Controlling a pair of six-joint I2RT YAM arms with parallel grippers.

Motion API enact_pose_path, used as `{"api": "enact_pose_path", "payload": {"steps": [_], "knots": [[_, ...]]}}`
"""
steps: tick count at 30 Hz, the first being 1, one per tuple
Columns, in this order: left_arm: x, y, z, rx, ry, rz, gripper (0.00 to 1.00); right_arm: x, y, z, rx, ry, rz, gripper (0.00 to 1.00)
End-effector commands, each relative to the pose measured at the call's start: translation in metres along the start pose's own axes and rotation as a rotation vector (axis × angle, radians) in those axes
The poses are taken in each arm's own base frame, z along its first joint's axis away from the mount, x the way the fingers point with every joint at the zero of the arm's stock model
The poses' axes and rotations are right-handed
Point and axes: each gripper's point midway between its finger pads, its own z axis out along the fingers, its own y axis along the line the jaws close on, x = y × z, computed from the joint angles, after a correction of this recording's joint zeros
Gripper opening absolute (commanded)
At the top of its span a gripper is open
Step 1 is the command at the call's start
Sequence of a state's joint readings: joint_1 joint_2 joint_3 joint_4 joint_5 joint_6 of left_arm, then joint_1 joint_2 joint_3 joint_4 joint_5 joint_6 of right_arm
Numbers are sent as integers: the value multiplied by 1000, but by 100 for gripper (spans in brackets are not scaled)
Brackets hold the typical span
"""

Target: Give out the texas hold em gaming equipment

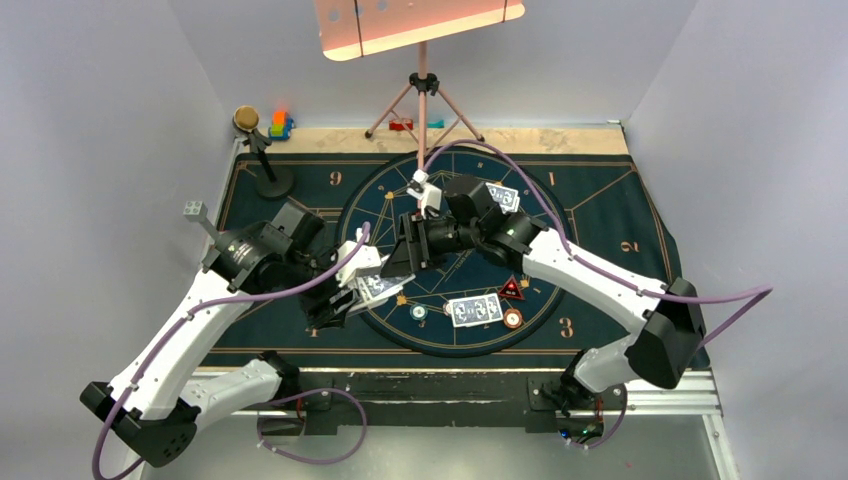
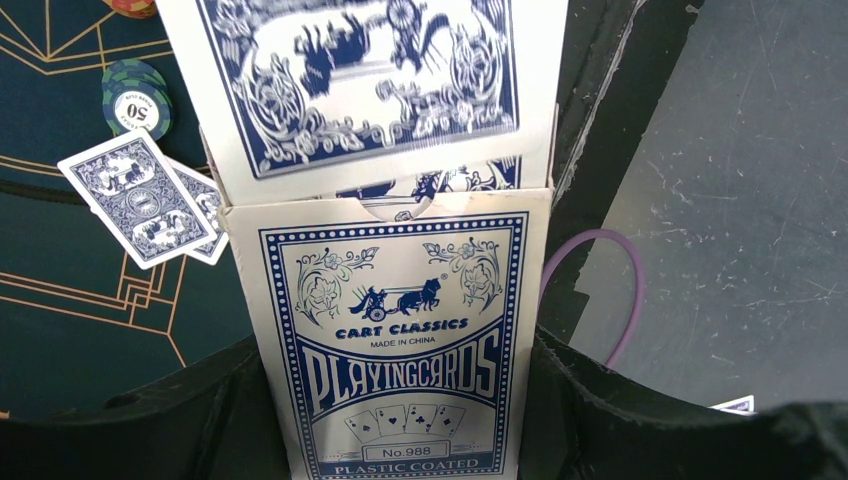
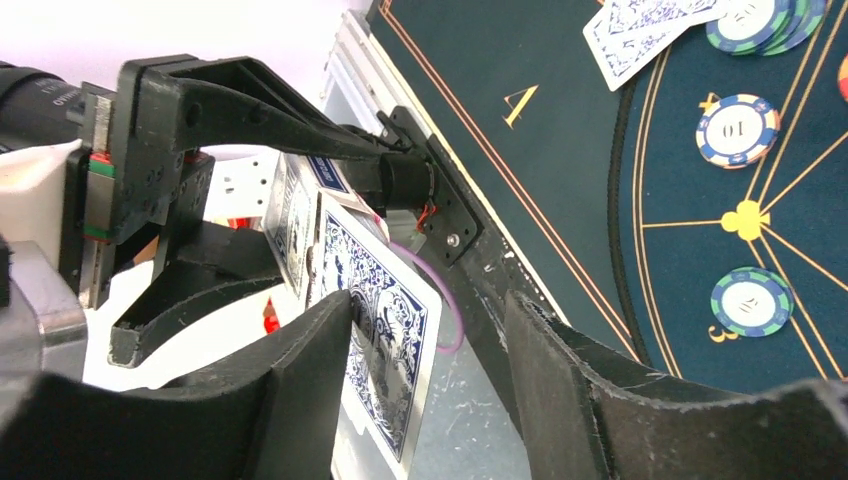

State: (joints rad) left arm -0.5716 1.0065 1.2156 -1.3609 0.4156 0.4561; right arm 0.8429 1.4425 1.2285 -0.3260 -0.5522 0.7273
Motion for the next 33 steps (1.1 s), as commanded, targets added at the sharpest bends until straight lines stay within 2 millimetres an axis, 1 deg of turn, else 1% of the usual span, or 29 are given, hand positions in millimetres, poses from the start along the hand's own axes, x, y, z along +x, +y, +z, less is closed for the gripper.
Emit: {"api": "enact_pose_path", "payload": {"steps": [1, 6, 9, 15, 17, 21, 29, 31, 33], "knots": [[-15, -1, -10, -5, -62, 37, 0, -17, 7, -18, 21, -81, -40, 58], [-15, -1, -10, -5, -64, 37, 0, -22, 5, -25, 66, -103, -62, 56], [-15, -2, -10, -4, -66, 36, 0, -26, 3, -30, 101, -118, -79, 51], [-13, -2, -9, -4, -63, 35, 0, -32, 7, -37, 118, -145, -95, 30], [-13, -2, -9, -6, -63, 37, 0, -33, 9, -40, 119, -151, -98, 26], [-12, -2, -9, -7, -62, 36, 0, -39, 10, -49, 141, -174, -107, 20], [-11, -2, -10, -8, -61, 36, 0, -57, 16, -79, 162, -241, -131, 13], [-11, -2, -10, -9, -62, 38, 0, -58, 23, -83, 128, -248, -141, 13], [-11, -2, -9, -9, -61, 37, 0, -56, 23, -83, 129, -238, -135, 12]]}}
